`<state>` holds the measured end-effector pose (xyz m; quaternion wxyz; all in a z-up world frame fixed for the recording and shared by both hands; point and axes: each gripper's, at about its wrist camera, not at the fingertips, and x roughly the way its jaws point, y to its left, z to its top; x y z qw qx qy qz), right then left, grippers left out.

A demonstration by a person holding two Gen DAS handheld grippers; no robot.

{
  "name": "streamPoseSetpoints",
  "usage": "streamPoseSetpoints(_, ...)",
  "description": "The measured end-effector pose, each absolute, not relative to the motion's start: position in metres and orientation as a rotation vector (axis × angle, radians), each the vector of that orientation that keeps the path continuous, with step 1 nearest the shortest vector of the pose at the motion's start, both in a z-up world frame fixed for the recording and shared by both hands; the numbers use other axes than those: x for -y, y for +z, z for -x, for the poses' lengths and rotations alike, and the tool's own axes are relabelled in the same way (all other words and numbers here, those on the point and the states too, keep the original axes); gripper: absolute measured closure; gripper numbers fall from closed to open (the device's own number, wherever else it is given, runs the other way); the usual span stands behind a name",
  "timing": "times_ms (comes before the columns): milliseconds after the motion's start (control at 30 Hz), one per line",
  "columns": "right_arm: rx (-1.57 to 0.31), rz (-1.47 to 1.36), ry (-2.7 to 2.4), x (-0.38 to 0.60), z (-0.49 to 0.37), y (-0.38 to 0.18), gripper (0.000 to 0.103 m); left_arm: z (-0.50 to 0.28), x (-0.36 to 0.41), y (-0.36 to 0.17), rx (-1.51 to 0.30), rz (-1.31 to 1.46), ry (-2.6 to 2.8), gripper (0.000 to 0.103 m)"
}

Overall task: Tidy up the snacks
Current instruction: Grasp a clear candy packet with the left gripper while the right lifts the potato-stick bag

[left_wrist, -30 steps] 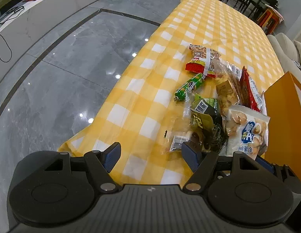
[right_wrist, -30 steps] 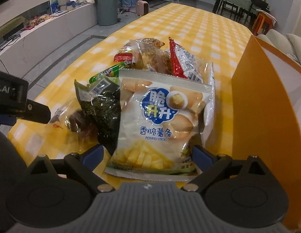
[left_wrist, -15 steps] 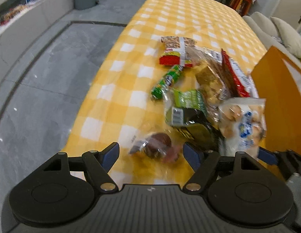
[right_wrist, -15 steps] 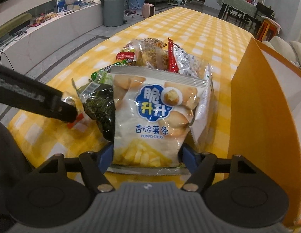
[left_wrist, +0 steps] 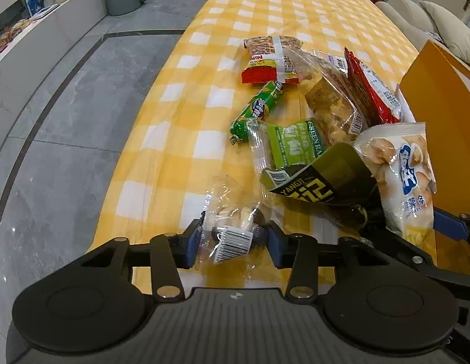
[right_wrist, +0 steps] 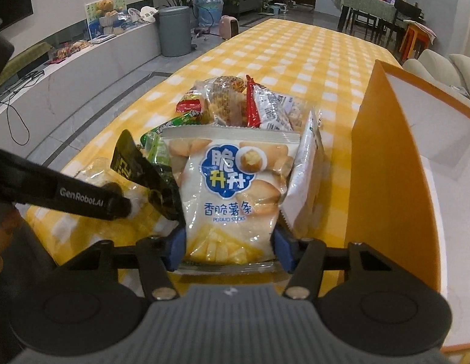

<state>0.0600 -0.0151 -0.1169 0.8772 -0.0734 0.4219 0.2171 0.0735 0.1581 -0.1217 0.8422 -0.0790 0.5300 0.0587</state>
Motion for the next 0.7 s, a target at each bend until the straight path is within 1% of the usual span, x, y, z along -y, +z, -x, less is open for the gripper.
streamPoseSetpoints(200,-0.893,0.155,0.446,0.016,-0.061,-0.120,0.045,-0.070,-0.162,-0.115,-1.091,0.185,0.152,0.056)
streamPoseSetpoints(233,-0.906,0.157,0.449,0.015,-0.062,-0.121,0.043,-0.069,-0.163,-0.113,-1.080,0.186,0.161,0.056)
streamPoseSetpoints(267,-0.916,0.155,0.453,0.015,-0.064,-0.124,0.038,-0.068,-0.163,-0.112,-1.073,0.189,0.166,0.056)
streamPoseSetpoints(367,-0.916,0.187,0.460,0.012,-0.066,-0.135,0.029,-0.065,-0.165,-0.107,-1.063,0.211,0.168,0.056)
streamPoseSetpoints(400,-0.922,0.198,0.466,0.011,-0.067,-0.137,0.029,-0.064,-0.165,-0.106,-1.056,0.212,0.168,0.056)
streamPoseSetpoints(467,-0.905,0.205,0.466,0.012,-0.063,-0.135,0.038,-0.061,-0.164,-0.102,-1.032,0.201,0.166,0.056)
streamPoseSetpoints(567,-0.892,0.228,0.466,0.012,-0.060,-0.132,0.045,-0.057,-0.161,-0.096,-0.996,0.190,0.157,0.056)
streamPoseSetpoints(700,-0.880,0.247,0.467,0.012,-0.052,-0.126,0.046,-0.053,-0.161,-0.091,-0.982,0.197,0.159,0.056)
